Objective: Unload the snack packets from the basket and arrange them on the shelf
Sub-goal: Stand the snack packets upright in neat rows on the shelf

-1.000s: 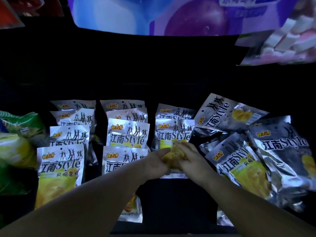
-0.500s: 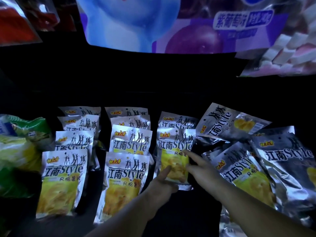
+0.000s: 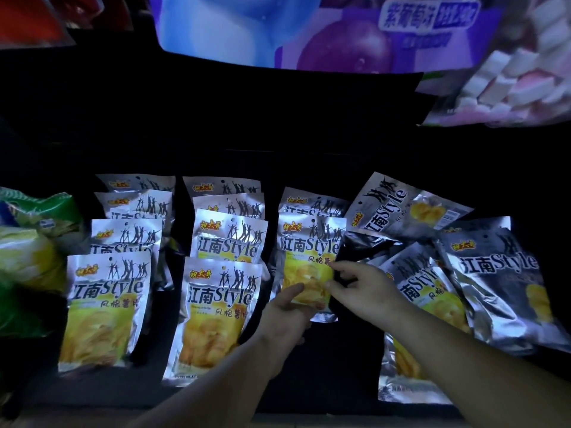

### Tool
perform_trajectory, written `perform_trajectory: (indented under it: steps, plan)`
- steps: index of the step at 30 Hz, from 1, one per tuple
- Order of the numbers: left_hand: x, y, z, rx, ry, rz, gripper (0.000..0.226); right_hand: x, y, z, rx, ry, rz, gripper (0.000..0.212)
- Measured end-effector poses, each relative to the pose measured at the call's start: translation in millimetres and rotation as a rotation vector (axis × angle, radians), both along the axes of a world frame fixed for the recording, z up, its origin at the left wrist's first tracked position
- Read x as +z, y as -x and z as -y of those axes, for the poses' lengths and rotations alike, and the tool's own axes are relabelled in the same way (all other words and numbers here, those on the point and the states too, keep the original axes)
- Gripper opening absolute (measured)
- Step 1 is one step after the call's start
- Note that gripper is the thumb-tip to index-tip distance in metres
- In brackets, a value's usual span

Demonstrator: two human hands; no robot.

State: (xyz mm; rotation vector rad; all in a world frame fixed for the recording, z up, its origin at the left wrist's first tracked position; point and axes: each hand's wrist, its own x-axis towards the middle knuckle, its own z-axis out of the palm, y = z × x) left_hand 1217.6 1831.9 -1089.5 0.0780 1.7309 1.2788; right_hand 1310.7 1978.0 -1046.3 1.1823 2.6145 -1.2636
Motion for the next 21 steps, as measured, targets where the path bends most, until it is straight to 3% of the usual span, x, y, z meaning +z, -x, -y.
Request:
perform_trajectory:
  steps: [3, 7, 11, 13, 16, 19, 21]
  plan:
    - [4, -6, 1, 0.053, 0.000, -0.032, 0.037, 29, -10, -3, 0.064, -0.038, 0.103, 0.029]
    - [14, -29, -5, 0.010, 0.031, -0.031, 0.026, 66, -46, -12, 0.086, 0.001, 0.287, 0.027]
    - [21, -70, -20, -0.162, 0.040, 0.048, 0.023, 64, -102, -21, -0.042, -0.125, 0.234, 0.016]
    - [19, -87, -28, -0.193, 0.049, 0.012, 0.021, 52, -129, -21, -0.128, -0.210, 0.120, 0.023]
    - [11, -106, -45, -0.129, 0.035, -0.058, 0.021, 34, -154, -31, -0.039, -0.357, 0.167, 0.033]
    - [10, -116, -66, -0.058, -0.030, 0.040, 0.017, 30, -160, -47, -0.073, -0.310, 0.157, 0.035]
    - [10, -124, -81, -0.032, -0.027, 0.005, 0.016, 25, -165, -57, -0.122, -0.285, 0.150, 0.044]
